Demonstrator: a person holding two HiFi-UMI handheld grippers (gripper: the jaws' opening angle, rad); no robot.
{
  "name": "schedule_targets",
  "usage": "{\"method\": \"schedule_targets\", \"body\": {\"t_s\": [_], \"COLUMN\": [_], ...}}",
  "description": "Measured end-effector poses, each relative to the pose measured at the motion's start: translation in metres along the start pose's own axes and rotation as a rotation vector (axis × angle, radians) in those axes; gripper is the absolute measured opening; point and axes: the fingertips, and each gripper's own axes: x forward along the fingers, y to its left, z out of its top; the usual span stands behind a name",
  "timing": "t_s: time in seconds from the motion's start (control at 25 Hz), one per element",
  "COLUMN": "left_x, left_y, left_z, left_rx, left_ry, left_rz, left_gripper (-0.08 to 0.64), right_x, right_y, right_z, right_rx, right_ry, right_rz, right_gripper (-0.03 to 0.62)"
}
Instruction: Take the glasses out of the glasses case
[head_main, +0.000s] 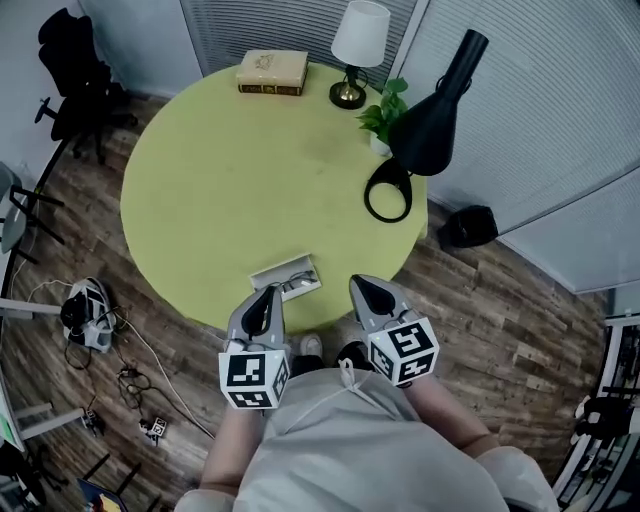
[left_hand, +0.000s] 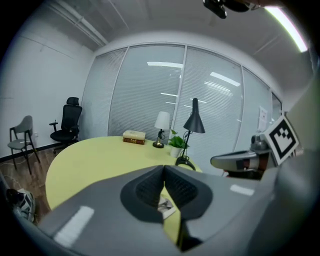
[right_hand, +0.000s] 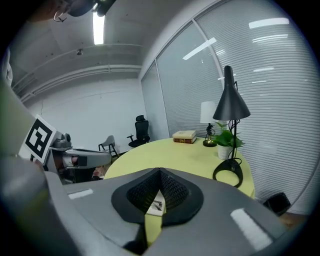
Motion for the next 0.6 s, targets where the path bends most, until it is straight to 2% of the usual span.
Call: {"method": "schedule_targets", "body": {"t_s": [0.12, 0.32, 0.4, 0.52, 0.6], "left_x": [0.008, 0.022, 0.025, 0.03, 0.034], "left_y": [0.012, 0.02, 0.024, 0.03, 0.033], "left_z": [-0.008, -0.021, -0.025, -0.032, -0.039], "left_rx": [-0.015, 0.046, 0.026, -0.043, -0.051], "left_ry": [0.023, 0.051, 0.065, 0.089, 0.102], "left_rz": [0.029, 0.053, 0.079, 0.099, 0.106], "left_gripper": [0.006, 0.006, 0.006, 0.006, 0.006], "right_x": [0.023, 0.057, 0.067, 0.079, 0.086], "right_y": [-0.003, -0.006, -0.005, -0.002, -0.004], "right_z": [0.001, -0.002, -0.005, -0.005, -0.006], "right_rx": [-0.013, -0.048, -0.058, -0.078, -0.087], "right_ry": [0.025, 0.07, 0.102, 0.135, 0.148], "right_rz": [0.04, 0.119, 0.156, 0.211, 0.235], "right_gripper": [0.0, 0.0, 0.0, 0.0, 0.0]}}
